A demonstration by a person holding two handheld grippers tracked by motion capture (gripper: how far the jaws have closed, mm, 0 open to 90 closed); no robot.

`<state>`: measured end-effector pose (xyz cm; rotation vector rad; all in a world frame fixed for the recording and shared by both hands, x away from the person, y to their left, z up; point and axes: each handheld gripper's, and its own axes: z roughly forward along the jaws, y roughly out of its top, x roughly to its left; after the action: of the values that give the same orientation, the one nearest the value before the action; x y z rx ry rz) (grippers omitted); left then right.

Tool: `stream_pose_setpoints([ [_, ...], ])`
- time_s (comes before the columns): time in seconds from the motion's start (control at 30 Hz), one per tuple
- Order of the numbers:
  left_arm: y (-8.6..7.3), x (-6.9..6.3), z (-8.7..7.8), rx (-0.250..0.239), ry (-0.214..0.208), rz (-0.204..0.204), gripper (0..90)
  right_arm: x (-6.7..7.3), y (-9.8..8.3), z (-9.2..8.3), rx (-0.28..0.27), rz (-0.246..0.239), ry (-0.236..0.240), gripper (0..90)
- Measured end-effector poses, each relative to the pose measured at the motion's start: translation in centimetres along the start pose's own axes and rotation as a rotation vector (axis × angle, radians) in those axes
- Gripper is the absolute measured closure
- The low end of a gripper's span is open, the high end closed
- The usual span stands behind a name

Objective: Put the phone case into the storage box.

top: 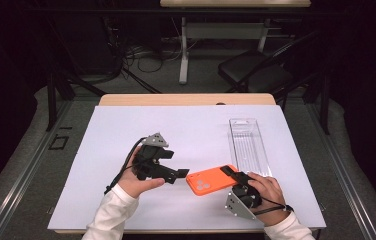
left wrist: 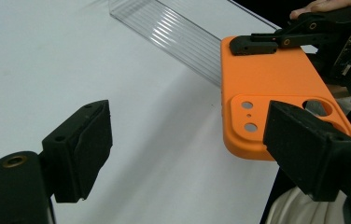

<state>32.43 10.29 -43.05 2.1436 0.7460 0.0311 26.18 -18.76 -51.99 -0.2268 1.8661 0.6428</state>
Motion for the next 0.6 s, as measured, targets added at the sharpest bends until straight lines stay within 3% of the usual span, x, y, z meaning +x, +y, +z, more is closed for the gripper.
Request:
stream_pose_setpoints([
  [0.6, 0.01, 0.11, -0.24, -0.033, 0.024, 0.015, 16.5, -0.92, -0.63, -0.09, -0.062, 0.21, 0.075, 87.6],
])
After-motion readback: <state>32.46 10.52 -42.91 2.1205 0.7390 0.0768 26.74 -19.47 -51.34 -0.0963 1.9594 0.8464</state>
